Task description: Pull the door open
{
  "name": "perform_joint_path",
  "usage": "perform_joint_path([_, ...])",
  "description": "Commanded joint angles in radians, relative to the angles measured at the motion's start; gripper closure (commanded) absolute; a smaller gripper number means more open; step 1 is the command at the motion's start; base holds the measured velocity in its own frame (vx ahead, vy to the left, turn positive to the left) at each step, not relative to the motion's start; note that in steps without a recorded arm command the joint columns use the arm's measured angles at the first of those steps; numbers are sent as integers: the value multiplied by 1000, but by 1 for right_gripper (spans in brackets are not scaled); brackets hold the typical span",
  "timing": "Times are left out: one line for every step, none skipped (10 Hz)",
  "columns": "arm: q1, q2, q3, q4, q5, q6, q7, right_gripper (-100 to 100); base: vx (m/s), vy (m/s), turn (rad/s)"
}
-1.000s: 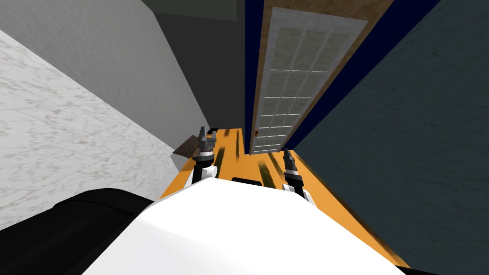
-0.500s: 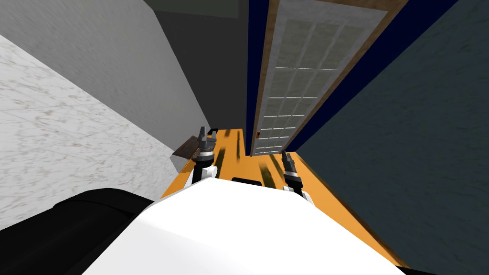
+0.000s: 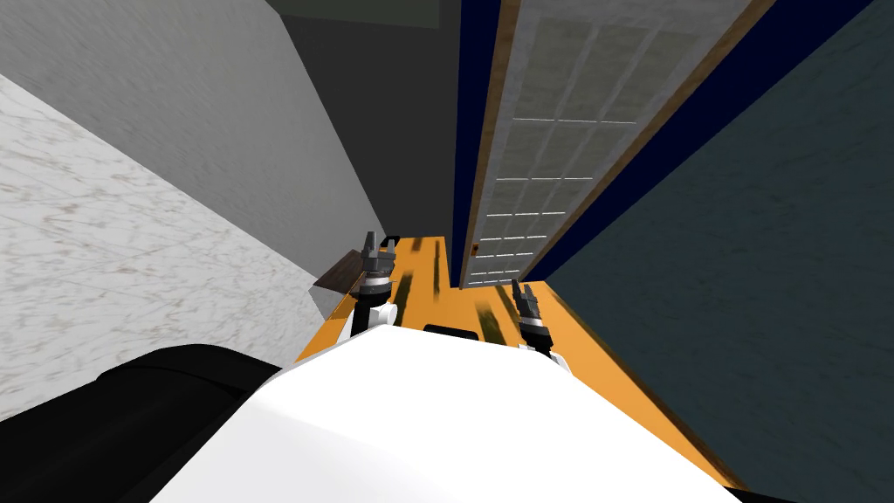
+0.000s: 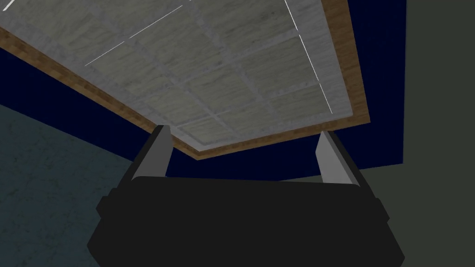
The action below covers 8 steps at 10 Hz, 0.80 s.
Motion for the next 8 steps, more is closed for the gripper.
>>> perform_joint_path([-9, -3, -10, 37, 17, -19, 23, -100, 102, 37, 26])
perform_joint_path([-12, -3, -15, 57, 28, -30, 37, -100, 103, 40, 24])
perform_joint_path([-15, -4, -20, 76, 39, -40, 51, -100, 107, 46, 25])
perform_joint_path([-17, -4, -25, 95, 50, -50, 65, -100, 109, 44, 20])
perform_joint_path([-20, -5, -30, 114, 61, -61, 79, -100, 114, 36, 24])
perform_joint_path([-23, -5, -35, 133, 72, -71, 92, -100, 104, 32, 24])
perform_joint_path([-26, -5, -40, 152, 83, -81, 106, -100, 96, 24, 19])
perform_joint_path([-29, -4, -45, 170, 94, -91, 119, -100, 90, 24, 20])
